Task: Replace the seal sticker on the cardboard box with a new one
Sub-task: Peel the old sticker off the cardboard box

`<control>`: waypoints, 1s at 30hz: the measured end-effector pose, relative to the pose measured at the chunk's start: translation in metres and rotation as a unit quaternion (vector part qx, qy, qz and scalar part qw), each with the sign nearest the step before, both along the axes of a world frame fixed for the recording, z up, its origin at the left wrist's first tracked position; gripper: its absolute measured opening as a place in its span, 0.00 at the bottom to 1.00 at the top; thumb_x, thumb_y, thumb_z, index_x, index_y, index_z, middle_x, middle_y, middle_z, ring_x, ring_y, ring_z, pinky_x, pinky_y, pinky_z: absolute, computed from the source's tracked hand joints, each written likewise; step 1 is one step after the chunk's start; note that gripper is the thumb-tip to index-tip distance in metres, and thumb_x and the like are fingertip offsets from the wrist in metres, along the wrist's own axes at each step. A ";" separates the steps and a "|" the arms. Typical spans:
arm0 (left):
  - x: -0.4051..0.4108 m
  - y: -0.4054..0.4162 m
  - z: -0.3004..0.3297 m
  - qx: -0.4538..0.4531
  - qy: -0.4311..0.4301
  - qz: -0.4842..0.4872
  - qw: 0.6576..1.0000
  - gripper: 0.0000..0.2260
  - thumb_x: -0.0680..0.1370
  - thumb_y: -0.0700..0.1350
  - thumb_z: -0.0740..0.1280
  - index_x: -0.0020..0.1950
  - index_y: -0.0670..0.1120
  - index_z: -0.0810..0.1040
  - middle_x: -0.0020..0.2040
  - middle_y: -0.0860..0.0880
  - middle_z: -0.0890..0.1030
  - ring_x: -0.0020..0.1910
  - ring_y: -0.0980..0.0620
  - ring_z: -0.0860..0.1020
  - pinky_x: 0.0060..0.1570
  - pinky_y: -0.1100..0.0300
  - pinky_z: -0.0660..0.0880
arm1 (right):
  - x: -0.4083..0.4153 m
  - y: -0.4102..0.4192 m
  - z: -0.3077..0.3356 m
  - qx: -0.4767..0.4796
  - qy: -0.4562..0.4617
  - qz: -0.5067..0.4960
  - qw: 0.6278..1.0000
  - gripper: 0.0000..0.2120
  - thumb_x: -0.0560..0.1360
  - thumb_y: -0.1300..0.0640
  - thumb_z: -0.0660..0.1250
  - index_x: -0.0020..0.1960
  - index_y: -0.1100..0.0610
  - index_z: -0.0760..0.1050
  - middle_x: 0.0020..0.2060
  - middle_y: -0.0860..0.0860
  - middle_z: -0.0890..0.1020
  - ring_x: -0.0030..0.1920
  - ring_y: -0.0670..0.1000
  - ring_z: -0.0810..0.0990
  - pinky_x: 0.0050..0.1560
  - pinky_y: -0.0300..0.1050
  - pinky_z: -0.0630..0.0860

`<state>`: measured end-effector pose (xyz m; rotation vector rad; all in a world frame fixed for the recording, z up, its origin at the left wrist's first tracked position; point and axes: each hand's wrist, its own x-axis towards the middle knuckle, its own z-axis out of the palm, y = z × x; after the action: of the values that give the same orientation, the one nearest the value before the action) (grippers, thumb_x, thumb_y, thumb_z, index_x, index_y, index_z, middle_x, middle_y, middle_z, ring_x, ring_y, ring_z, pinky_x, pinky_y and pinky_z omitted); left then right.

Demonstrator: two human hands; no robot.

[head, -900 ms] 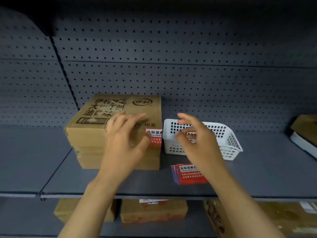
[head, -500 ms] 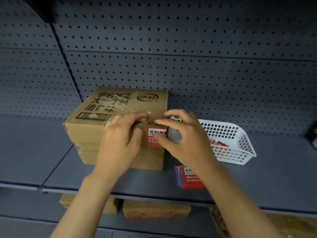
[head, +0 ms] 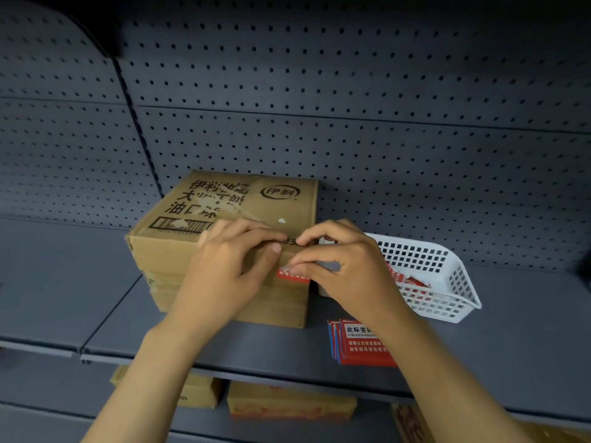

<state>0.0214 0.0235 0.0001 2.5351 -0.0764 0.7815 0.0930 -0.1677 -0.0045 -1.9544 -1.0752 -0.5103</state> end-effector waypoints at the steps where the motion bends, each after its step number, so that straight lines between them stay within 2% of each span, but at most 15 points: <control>1: 0.000 0.001 0.000 0.000 0.001 0.001 1.000 0.11 0.80 0.57 0.62 0.57 0.60 0.82 0.53 0.63 0.80 0.57 0.53 0.75 0.60 0.46 0.72 | 0.001 -0.001 0.001 0.002 0.004 0.012 1.000 0.09 0.71 0.47 0.74 0.43 0.51 0.89 0.48 0.46 0.85 0.49 0.49 0.80 0.50 0.48 0.78; 6: 0.000 0.003 0.001 -0.005 0.009 0.004 1.000 0.13 0.79 0.59 0.61 0.56 0.61 0.82 0.52 0.63 0.80 0.57 0.53 0.75 0.59 0.45 0.71 | 0.005 -0.009 0.007 0.018 0.011 0.056 0.998 0.07 0.68 0.50 0.78 0.42 0.53 0.89 0.45 0.45 0.88 0.51 0.49 0.81 0.53 0.44 0.78; 11: 0.000 0.002 0.004 -0.023 0.016 0.004 1.000 0.13 0.77 0.60 0.61 0.55 0.62 0.83 0.52 0.64 0.80 0.56 0.55 0.74 0.60 0.46 0.71 | 0.008 -0.021 0.004 0.023 0.078 0.074 0.994 0.11 0.69 0.43 0.74 0.43 0.50 0.88 0.46 0.39 0.88 0.58 0.48 0.80 0.60 0.47 0.78; 14: -0.001 0.003 0.004 -0.032 0.014 0.003 0.999 0.13 0.77 0.60 0.61 0.55 0.63 0.83 0.51 0.67 0.79 0.55 0.57 0.73 0.60 0.49 0.71 | 0.009 -0.027 0.005 0.020 0.095 0.081 0.992 0.11 0.68 0.43 0.73 0.43 0.48 0.88 0.49 0.41 0.88 0.61 0.45 0.79 0.61 0.43 0.77; 18: -0.002 0.001 0.006 -0.034 0.010 0.005 0.999 0.13 0.76 0.60 0.61 0.54 0.63 0.83 0.50 0.69 0.78 0.54 0.59 0.72 0.60 0.52 0.69 | 0.006 -0.041 0.018 0.034 0.141 0.084 0.986 0.02 0.68 0.47 0.74 0.40 0.41 0.84 0.52 0.39 0.87 0.62 0.43 0.78 0.61 0.34 0.75; 21: -0.003 -0.001 0.006 -0.030 0.015 0.005 0.999 0.13 0.77 0.60 0.61 0.54 0.63 0.83 0.50 0.70 0.77 0.54 0.59 0.72 0.60 0.52 0.69 | 0.003 -0.048 0.030 0.027 0.145 0.083 0.986 0.03 0.67 0.47 0.74 0.40 0.39 0.83 0.53 0.38 0.86 0.62 0.42 0.79 0.59 0.31 0.74; 24: -0.003 -0.003 0.007 -0.044 0.003 -0.006 0.999 0.08 0.78 0.56 0.66 0.54 0.63 0.83 0.51 0.68 0.77 0.56 0.58 0.73 0.62 0.49 0.70 | 0.000 -0.052 0.034 0.016 0.162 0.081 0.983 0.05 0.66 0.49 0.75 0.39 0.38 0.83 0.52 0.38 0.86 0.61 0.42 0.80 0.59 0.30 0.73; 26: -0.004 -0.008 0.014 -0.095 -0.013 -0.018 0.995 0.07 0.77 0.54 0.68 0.53 0.63 0.83 0.54 0.66 0.78 0.60 0.59 0.74 0.64 0.54 0.70 | -0.002 -0.055 0.036 0.033 0.177 0.069 0.981 0.04 0.66 0.48 0.75 0.39 0.40 0.84 0.49 0.39 0.86 0.59 0.42 0.82 0.59 0.30 0.74; 29: -0.007 -0.026 0.034 -0.135 -0.014 -0.060 0.989 0.12 0.74 0.65 0.64 0.53 0.64 0.83 0.54 0.66 0.79 0.63 0.61 0.73 0.61 0.70 0.66 | -0.006 -0.060 0.043 0.034 0.203 0.021 0.978 0.03 0.65 0.47 0.75 0.38 0.40 0.85 0.49 0.38 0.84 0.55 0.38 0.82 0.56 0.26 0.72; 30: -0.007 -0.034 0.040 -0.137 -0.002 -0.078 0.988 0.16 0.72 0.68 0.65 0.53 0.65 0.83 0.53 0.67 0.80 0.62 0.63 0.74 0.58 0.72 0.66 | -0.007 -0.061 0.045 0.023 0.210 0.005 0.977 0.03 0.65 0.47 0.76 0.38 0.39 0.85 0.50 0.37 0.83 0.54 0.36 0.82 0.54 0.24 0.71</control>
<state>0.0139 -0.0101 0.0403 2.2389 -0.1557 0.6841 0.0861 -0.2287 0.0409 -1.9025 -0.7942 -0.1020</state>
